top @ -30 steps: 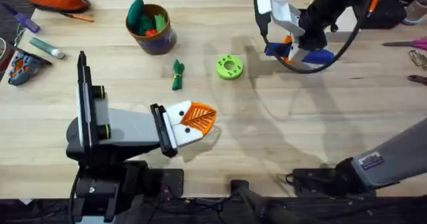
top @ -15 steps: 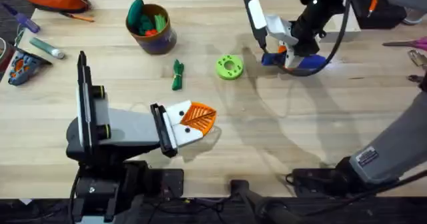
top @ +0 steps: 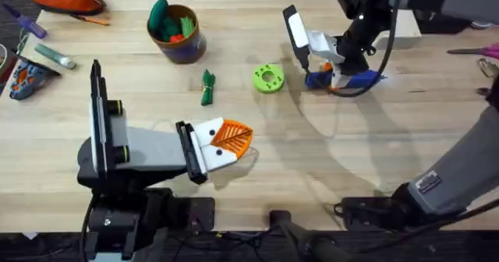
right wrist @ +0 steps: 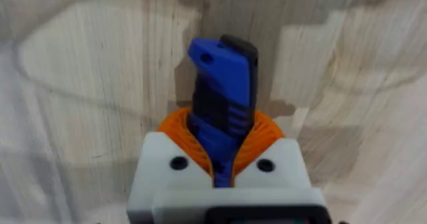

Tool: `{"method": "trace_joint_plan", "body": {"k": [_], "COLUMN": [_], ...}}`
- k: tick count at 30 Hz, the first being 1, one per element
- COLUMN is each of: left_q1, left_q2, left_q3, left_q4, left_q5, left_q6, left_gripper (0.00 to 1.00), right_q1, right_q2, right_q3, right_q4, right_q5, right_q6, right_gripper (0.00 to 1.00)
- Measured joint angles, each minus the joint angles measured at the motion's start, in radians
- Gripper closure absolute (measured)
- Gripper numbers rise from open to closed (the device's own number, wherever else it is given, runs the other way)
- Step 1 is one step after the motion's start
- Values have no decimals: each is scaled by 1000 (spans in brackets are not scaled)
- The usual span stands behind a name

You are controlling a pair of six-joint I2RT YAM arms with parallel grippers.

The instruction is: Pick up the gripper from the table and insert it into the empty holder that is missing its gripper. Then pick up a screw, insert it into the mounting hole, and use the screwdriver to tighten it. Finally, clean up the table by picking up the vegetable and placing it into the bucket.

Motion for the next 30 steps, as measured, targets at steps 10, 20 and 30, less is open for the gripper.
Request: {"method": "trace_joint_plan", "body": {"k": [10,20,30], "left_q1": [0,0,0], "left_q2": [0,0,0], "left_q3": [0,0,0], "left_q4": [0,0,0], "left_q5": [0,0,0], "left_q6": [0,0,0], "left_gripper": [989,989,989], "right_q1": [0,0,3], "right_q2": [0,0,-84], "right_q3": [0,0,20], "right_q4": [15,21,-43], "right_q5": [2,2,-22], "right_q6": [4,18,103], "right_gripper": [147,11,11]}}
